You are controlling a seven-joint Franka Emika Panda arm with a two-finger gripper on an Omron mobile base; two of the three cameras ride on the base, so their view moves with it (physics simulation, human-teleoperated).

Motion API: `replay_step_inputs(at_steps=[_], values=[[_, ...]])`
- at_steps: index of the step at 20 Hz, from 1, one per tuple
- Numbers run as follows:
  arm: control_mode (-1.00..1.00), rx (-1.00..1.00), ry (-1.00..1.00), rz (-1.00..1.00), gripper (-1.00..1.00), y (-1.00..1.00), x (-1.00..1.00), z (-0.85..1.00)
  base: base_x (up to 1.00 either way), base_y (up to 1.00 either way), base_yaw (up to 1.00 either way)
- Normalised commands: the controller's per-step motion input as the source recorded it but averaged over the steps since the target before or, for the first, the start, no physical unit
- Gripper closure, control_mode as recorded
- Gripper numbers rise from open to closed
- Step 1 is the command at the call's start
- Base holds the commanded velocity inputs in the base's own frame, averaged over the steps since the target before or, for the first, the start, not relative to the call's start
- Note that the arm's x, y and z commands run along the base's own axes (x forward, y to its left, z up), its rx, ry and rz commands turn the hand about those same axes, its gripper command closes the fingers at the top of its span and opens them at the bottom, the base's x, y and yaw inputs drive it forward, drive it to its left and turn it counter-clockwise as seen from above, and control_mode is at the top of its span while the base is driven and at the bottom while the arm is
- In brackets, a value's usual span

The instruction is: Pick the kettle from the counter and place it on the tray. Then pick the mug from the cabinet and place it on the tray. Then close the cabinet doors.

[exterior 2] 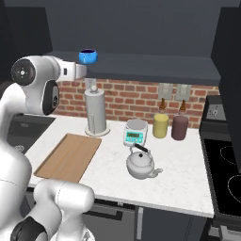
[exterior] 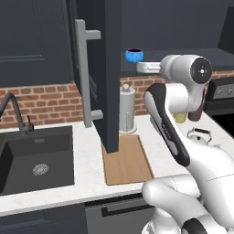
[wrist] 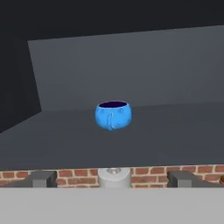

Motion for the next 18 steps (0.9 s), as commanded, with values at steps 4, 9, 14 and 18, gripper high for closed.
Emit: replay_step_inputs(at_steps=[4, 9, 14, 18], values=[[-1.0, 0.0, -0.01, 0.0, -1.0, 0.05, 0.35, 0.23, 0.0, 0.0, 0.0], [-1.0, 0.0, 0.02, 0.0, -1.0, 0.01, 0.52, 0.1, 0.0, 0.0, 0.0], [-1.0, 0.0, 0.04, -0.02, -1.0, 0.04, 0.46, -0.01, 0.0, 0.0, 0.0], [-1.0, -0.01, 0.0, 0.0, -1.0, 0.01, 0.46, -0.09, 0.0, 0.0, 0.0]])
